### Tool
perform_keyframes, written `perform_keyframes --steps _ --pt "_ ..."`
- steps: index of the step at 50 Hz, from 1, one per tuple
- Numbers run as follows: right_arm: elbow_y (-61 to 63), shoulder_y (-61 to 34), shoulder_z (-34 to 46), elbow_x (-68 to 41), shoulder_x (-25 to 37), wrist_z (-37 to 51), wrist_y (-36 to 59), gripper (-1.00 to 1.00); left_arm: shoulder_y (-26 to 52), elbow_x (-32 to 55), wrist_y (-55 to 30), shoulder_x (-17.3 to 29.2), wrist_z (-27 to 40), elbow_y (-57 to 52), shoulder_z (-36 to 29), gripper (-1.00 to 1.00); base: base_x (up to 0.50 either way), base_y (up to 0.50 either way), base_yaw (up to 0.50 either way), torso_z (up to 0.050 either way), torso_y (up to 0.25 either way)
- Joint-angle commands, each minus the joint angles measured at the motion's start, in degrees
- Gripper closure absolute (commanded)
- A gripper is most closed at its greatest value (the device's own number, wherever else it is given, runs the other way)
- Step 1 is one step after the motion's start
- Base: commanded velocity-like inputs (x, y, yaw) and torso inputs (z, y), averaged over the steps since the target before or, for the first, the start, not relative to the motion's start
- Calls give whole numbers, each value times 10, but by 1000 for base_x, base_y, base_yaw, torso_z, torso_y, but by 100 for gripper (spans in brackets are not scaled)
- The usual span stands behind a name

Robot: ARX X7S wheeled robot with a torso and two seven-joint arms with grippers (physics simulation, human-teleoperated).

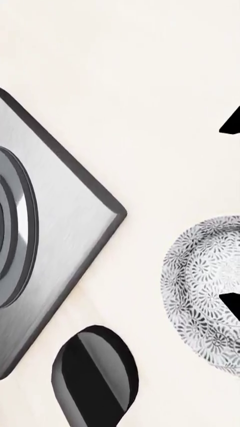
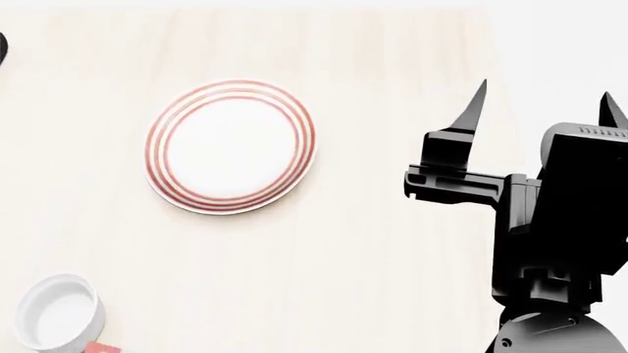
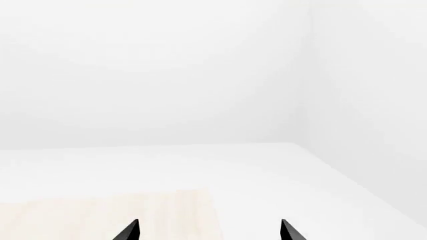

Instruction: Pick the akita bowl next to the ramekin and place it on the plate.

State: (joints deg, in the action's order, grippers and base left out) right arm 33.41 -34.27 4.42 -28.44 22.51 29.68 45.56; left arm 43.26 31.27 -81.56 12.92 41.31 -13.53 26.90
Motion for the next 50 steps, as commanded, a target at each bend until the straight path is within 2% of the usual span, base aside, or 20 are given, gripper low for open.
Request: perform_keyframes --steps 1,13,30,37,50 --pt "0 0 1 -1 1 2 -1 -100 -3 4 -1 2 3 -3 0 -100 0 0 0 0 0" --pt "-1 0 2 -3 2 3 -2 -100 -3 9 6 6 0 1 -5 -100 0 0 0 0 -113" --pt "-1 0 3 -5 4 5 -3 -100 -4 12 11 19 -3 3 -21 -100 0 0 0 0 -8" --pt "-1 -1 3 -6 4 6 -3 -100 1 18 0 12 5 0 -10 -100 0 0 0 0 -148" --pt "-1 -1 4 -7 6 7 -5 -100 -3 20 4 11 14 -3 -2 -100 0 0 0 0 -4"
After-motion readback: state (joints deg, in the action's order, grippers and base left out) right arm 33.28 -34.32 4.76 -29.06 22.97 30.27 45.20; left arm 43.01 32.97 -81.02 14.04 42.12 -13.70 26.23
